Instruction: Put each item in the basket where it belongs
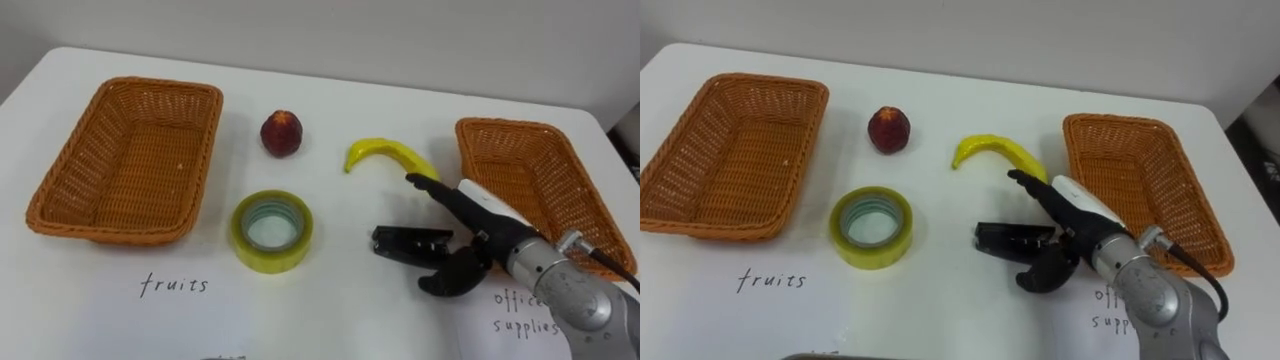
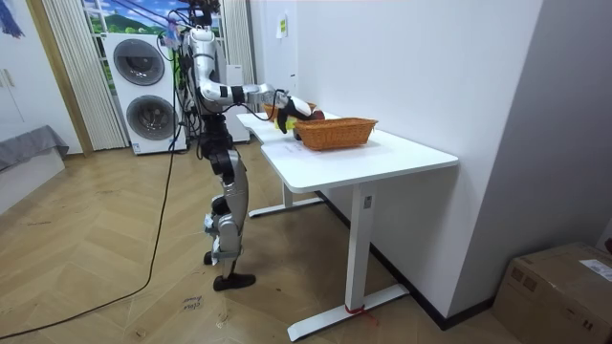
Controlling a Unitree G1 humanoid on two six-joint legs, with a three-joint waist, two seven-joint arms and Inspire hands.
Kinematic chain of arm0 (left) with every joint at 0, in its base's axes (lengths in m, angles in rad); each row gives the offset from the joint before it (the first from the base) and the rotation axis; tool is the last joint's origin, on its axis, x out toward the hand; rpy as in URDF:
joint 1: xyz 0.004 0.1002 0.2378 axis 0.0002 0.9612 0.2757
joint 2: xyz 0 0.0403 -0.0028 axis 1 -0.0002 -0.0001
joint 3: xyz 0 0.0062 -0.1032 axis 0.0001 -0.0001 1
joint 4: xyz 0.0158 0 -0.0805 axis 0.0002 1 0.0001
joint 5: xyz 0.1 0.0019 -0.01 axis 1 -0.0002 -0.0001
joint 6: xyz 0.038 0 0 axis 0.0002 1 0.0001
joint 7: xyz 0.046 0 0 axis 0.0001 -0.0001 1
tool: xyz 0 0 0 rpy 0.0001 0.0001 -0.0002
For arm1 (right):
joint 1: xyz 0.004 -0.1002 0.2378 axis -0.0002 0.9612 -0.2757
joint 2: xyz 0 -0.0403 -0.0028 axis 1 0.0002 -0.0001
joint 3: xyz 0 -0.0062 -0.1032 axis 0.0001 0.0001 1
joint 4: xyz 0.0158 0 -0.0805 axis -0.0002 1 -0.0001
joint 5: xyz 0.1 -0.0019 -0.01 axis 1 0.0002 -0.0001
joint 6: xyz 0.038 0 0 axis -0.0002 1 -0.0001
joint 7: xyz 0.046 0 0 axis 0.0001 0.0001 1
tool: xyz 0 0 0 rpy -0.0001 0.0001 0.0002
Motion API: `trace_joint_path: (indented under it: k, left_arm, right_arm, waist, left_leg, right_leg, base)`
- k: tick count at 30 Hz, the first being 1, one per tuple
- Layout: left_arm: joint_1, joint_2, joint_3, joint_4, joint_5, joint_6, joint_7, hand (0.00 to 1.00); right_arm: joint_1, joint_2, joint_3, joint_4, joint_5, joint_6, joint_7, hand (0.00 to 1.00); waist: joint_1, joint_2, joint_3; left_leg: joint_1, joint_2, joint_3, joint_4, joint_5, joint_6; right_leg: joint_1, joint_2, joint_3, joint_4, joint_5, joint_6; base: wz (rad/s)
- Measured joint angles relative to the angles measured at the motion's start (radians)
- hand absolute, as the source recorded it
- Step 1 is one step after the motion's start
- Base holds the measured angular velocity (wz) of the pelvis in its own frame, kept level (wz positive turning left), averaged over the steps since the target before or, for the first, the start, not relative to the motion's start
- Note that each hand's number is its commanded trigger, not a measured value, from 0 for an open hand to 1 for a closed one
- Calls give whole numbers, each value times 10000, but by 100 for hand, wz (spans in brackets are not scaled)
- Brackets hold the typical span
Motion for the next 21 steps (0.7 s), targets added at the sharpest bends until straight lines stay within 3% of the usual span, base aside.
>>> trace_joint_path:
  k: [21]
  left_arm:
    - [-71, -21, -188, 2, -114, -2, 12, 0]
  right_arm:
    - [-19, -59, 848, 88, -17, 9, 86, 0]
  waist:
    - [220, 42, 16]
  left_leg:
    - [-2, -1, -28, 81, 1, 0]
  right_leg:
    - [10, -4, -17, -5, 1, -1]
  base:
    - [0]
